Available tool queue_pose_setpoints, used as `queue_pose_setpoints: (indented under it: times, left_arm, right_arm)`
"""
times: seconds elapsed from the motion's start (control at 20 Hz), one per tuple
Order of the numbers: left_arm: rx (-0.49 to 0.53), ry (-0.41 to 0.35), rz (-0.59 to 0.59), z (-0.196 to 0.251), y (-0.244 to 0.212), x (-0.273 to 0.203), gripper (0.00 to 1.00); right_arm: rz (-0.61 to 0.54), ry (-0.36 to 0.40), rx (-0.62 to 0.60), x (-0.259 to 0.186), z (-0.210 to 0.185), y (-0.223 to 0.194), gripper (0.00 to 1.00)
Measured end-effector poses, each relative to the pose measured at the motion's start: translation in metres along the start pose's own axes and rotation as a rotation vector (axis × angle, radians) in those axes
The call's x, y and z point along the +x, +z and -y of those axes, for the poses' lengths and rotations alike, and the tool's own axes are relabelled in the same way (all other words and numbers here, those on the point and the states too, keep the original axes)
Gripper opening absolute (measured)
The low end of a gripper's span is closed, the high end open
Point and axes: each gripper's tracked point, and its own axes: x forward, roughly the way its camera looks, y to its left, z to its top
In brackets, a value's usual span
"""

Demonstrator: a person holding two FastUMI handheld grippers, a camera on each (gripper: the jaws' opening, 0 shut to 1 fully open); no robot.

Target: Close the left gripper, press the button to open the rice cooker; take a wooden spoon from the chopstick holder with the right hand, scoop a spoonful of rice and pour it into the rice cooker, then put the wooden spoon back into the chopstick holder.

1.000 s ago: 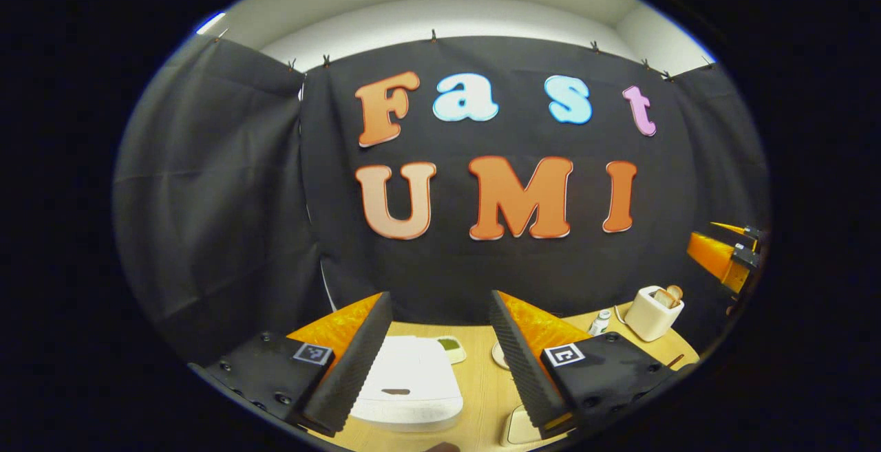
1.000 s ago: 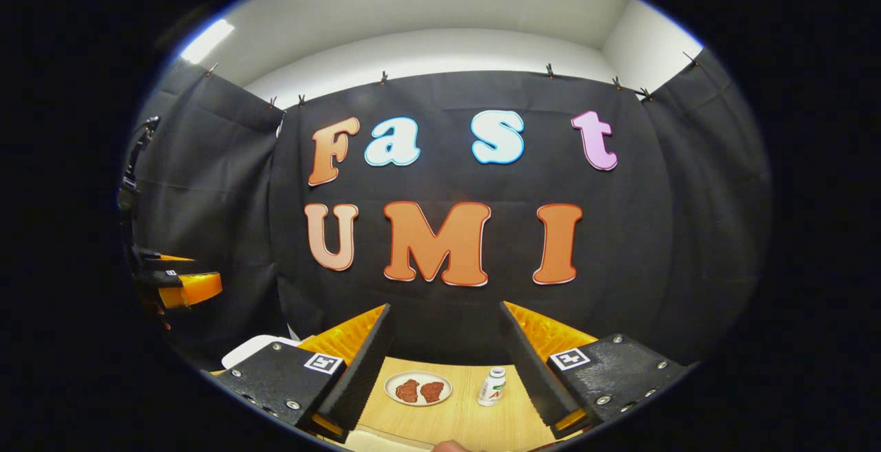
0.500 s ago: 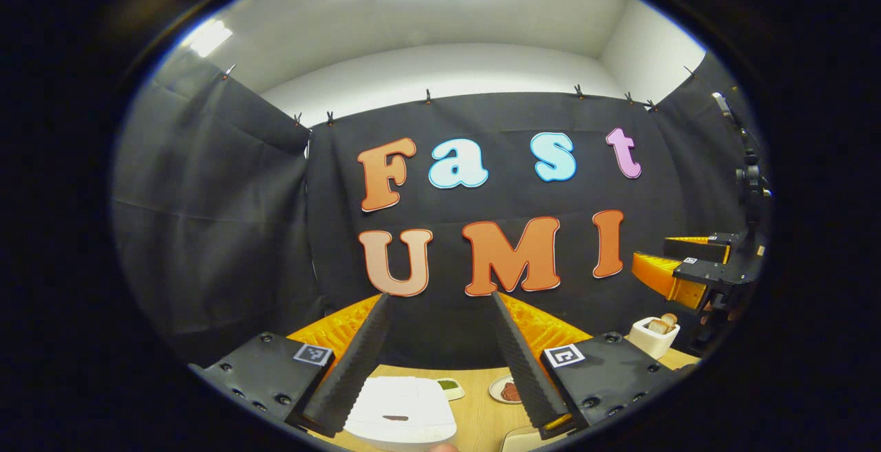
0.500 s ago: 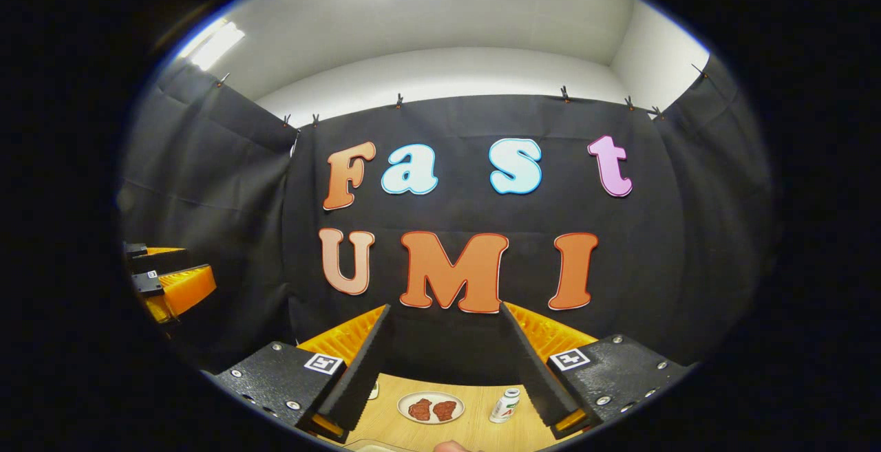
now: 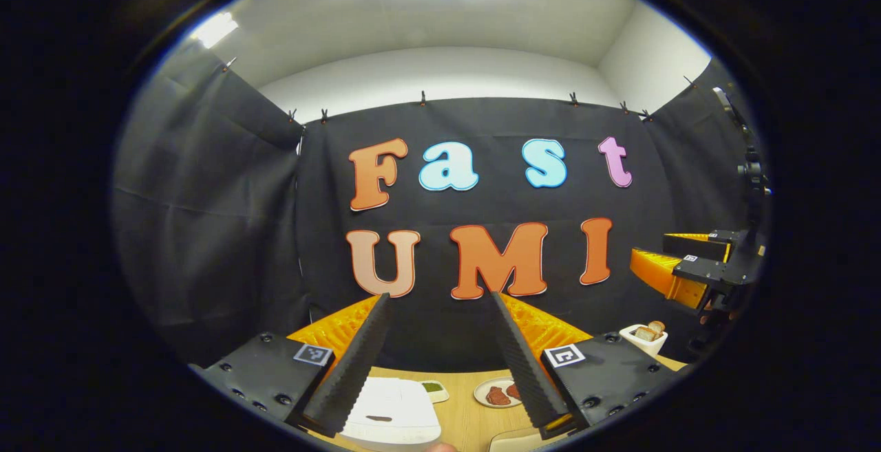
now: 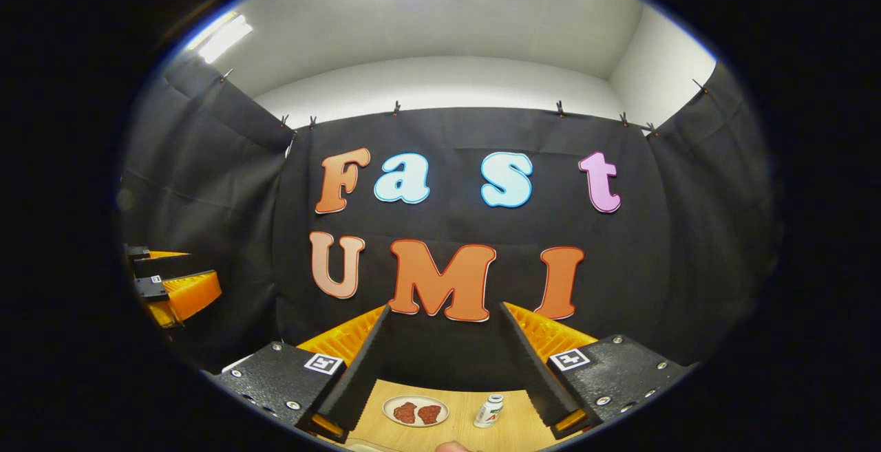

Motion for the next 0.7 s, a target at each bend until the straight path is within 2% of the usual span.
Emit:
queue_pose_setpoints:
  times: [0.5,0.7]
  left_arm:
    - [-0.024,-0.042,-0.005,0.014,-0.001,0.006,0.96]
    - [-0.037,-0.032,0.003,0.013,0.001,0.010,0.96]
  right_arm:
    - [-0.014,-0.018,0.000,-0.005,0.006,-0.004,0.94]
    - [-0.020,-0.028,0.002,-0.005,0.010,-0.007,0.94]
